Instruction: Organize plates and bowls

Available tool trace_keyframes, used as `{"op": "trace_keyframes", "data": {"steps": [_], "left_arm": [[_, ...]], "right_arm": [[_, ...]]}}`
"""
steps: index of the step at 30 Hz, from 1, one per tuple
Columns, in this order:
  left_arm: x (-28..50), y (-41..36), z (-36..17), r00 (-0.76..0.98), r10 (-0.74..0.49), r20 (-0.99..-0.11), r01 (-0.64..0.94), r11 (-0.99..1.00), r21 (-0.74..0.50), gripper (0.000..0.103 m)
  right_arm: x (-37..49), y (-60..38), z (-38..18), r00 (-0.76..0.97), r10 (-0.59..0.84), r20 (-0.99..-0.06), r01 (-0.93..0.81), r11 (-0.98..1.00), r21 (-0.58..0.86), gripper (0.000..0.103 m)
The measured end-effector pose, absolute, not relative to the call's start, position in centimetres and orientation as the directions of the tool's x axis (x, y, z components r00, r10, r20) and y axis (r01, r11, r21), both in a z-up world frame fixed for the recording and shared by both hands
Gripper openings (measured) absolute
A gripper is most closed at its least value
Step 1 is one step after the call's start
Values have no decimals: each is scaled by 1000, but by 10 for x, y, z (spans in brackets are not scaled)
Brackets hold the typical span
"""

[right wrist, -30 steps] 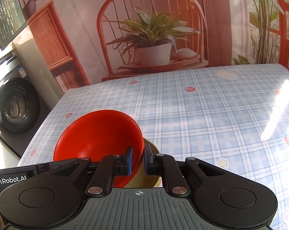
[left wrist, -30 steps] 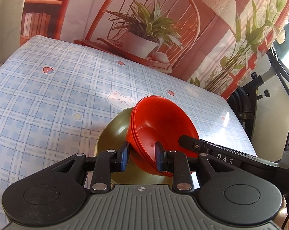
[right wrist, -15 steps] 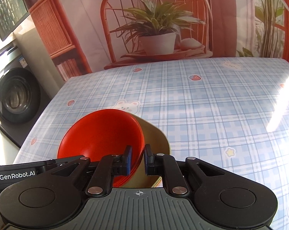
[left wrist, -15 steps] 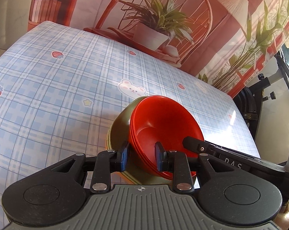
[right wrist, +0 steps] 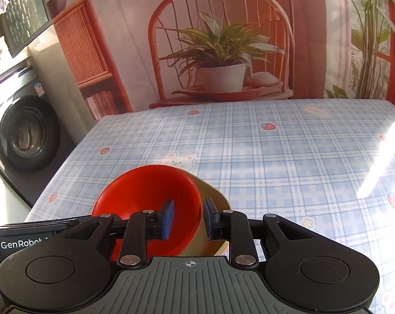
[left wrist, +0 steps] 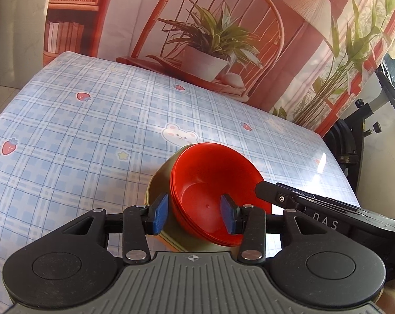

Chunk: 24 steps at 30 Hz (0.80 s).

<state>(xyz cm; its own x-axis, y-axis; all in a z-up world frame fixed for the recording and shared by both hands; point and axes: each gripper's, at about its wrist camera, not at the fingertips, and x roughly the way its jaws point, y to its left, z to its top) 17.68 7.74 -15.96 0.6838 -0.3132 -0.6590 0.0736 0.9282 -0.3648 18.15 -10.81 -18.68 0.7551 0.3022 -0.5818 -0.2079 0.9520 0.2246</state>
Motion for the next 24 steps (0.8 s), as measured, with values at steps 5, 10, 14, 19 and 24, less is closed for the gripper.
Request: {"op": "trace_keyframes", "data": {"steps": [5,10,14,19,24], "left_arm": [[166,76,-142,721,-259,-643,68,949,-307,55],[151,75,-121,766,-183,-616,41,970,-238,70],[138,74,-98,808,-131,-574,18,980,-198,74],[121,63,-69,846,-102,-523,31,989,-142,74],[97,54,-38,886,-112,-450,59,990,-131,81]], "right_arm": [[171,-117,-174,784,284,-551,-197,957,213,30],[156,-130,-156,823,260,-505,-183,963,198,43],[140,-144,-139,855,250,-455,-177,964,198,57],[119,-162,-117,880,226,-417,-160,969,186,72],[93,-180,-91,907,218,-360,-160,970,184,98]]}}
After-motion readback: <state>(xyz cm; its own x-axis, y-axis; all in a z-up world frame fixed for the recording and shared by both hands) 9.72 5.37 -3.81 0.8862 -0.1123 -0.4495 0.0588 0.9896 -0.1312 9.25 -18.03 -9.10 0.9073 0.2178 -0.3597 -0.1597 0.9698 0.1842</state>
